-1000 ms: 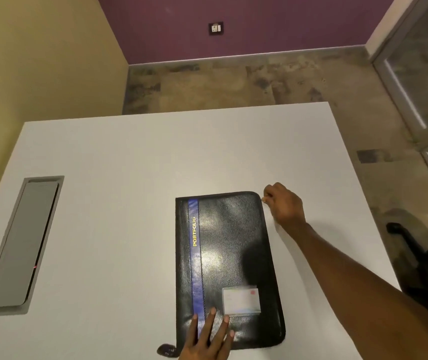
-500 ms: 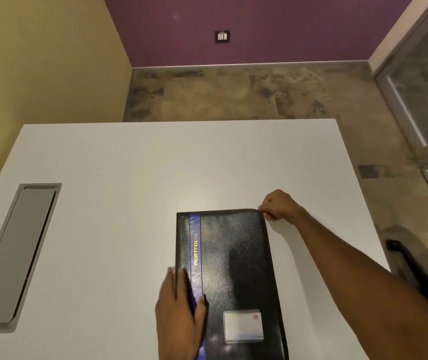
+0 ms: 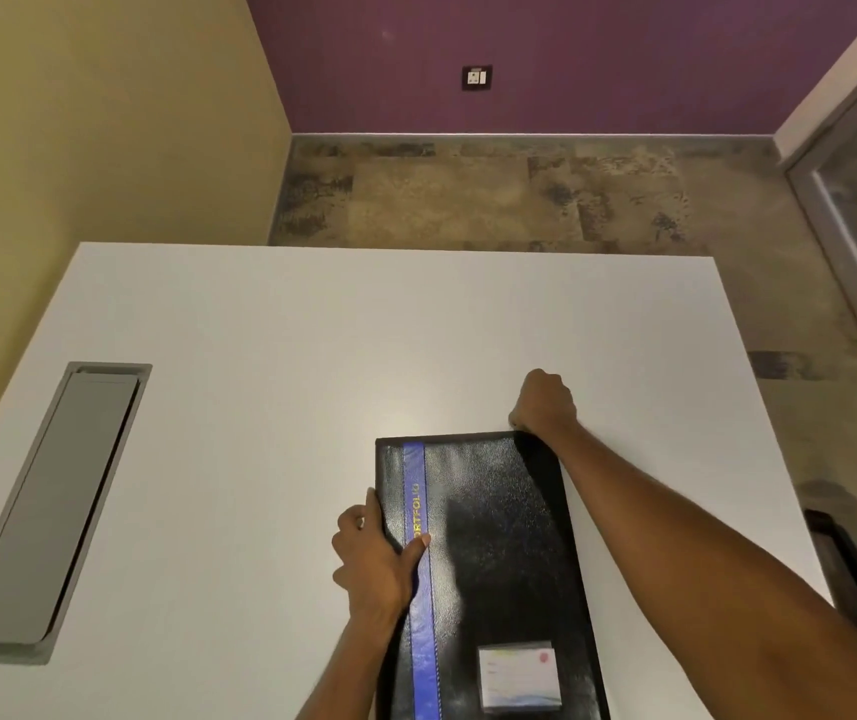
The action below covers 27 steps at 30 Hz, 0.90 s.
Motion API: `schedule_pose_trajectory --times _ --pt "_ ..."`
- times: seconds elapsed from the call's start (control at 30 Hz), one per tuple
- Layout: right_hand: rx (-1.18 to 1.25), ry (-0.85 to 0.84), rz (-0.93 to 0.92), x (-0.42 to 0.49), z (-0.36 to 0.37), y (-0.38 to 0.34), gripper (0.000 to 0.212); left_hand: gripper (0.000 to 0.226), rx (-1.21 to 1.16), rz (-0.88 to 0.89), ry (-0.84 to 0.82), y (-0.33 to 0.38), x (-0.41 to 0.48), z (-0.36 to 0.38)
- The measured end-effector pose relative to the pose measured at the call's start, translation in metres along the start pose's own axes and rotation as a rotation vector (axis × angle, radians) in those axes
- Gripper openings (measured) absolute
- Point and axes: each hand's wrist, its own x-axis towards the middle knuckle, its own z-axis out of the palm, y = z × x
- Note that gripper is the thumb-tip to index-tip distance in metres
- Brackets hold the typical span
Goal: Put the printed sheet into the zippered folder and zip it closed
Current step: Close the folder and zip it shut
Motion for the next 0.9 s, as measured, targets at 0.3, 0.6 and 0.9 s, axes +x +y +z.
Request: schedule_pose_trajectory --times 0.3,0.6,0.9 --pt "0.039 0.005 -0.229 -0.025 0.039 -0.073 0.013 0.099 0.004 0.032 -0.009 0.004 0.007 0.000" --pt "0.157 -0.016 -0.228 -0.038 0.068 -0.123 0.042 0.096 0.017 0.034 -0.035 0.016 0.013 -0.002" --pt "0.251 0.024 -0.177 -0.034 0.056 -0.091 0.007 0.094 0.044 0.048 -0.039 0.016 0.017 -0.007"
